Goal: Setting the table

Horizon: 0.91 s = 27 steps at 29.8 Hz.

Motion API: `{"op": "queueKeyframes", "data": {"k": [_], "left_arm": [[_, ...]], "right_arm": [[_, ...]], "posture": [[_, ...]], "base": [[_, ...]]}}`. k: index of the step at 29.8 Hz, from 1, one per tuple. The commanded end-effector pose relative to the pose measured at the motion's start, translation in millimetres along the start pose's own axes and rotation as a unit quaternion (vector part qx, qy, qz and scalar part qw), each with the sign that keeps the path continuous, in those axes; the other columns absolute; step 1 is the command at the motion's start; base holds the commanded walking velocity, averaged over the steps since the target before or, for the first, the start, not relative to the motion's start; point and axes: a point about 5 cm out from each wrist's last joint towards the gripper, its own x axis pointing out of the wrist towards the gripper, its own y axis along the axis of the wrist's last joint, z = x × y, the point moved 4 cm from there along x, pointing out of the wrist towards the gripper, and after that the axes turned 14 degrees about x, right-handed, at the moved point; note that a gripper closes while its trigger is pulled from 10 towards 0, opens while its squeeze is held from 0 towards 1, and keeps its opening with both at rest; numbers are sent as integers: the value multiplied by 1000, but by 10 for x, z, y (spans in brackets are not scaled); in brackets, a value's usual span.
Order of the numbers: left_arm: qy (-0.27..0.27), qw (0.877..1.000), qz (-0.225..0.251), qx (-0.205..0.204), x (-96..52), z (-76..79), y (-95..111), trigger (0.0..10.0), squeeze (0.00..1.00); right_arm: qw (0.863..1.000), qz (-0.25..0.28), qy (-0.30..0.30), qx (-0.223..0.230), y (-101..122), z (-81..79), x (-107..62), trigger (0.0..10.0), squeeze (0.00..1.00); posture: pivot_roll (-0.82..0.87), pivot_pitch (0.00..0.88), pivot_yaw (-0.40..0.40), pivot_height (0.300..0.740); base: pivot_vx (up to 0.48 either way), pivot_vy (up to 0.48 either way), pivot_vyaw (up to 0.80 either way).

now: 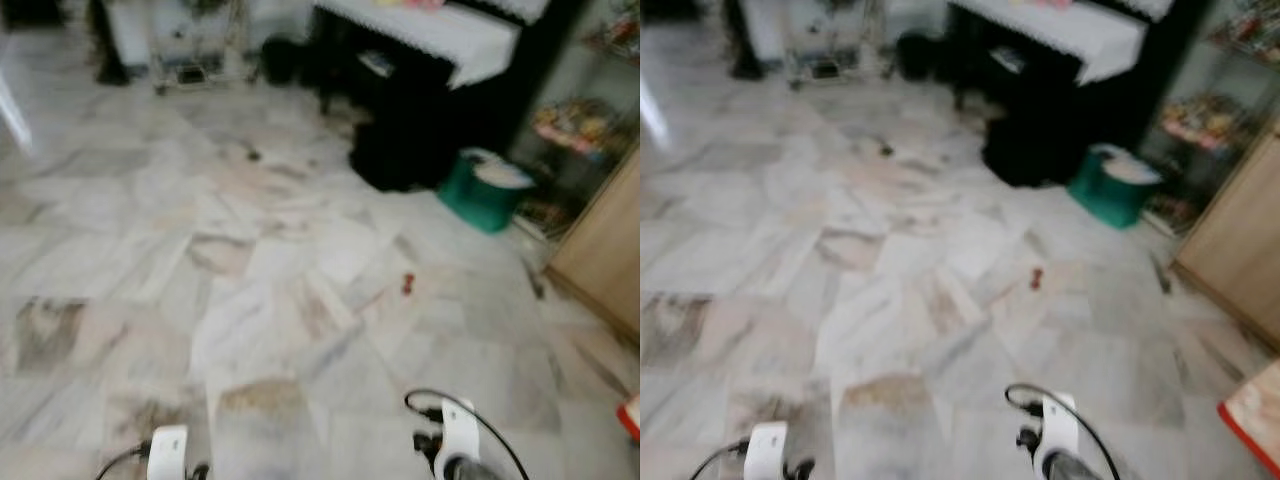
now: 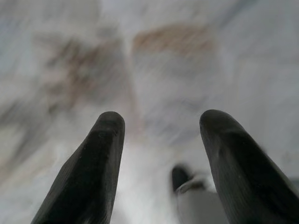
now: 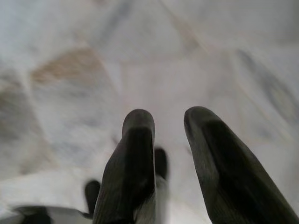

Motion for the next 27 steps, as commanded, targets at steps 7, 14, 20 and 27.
{"op": "queueKeyframes", "data": {"k": [7,14,20,27], "left_arm": [[1,1000,-17,10,-42,-35,-152,10000,0],[1,1000,-11,10,-38,-36,-128,10000,0],[-7,1000,-11,16,-37,-2,-127,10000,0],[0,1000,-9,6,-39,2,-127,10000,0]], "right_arm": [[1000,8,12,1,54,-89,18,10000,0],[1000,8,12,0,59,-88,18,10000,0],[1000,7,11,-1,59,-85,19,10000,0],[1000,7,11,-1,62,-85,19,10000,0]], "posture": [[-39,0,-8,740],[-39,0,-10,740],[-38,0,-13,740],[-39,0,-15,740]], "base": [[0,0,-521],[0,0,-511],[0,0,-506],[0,0,-504]]}}
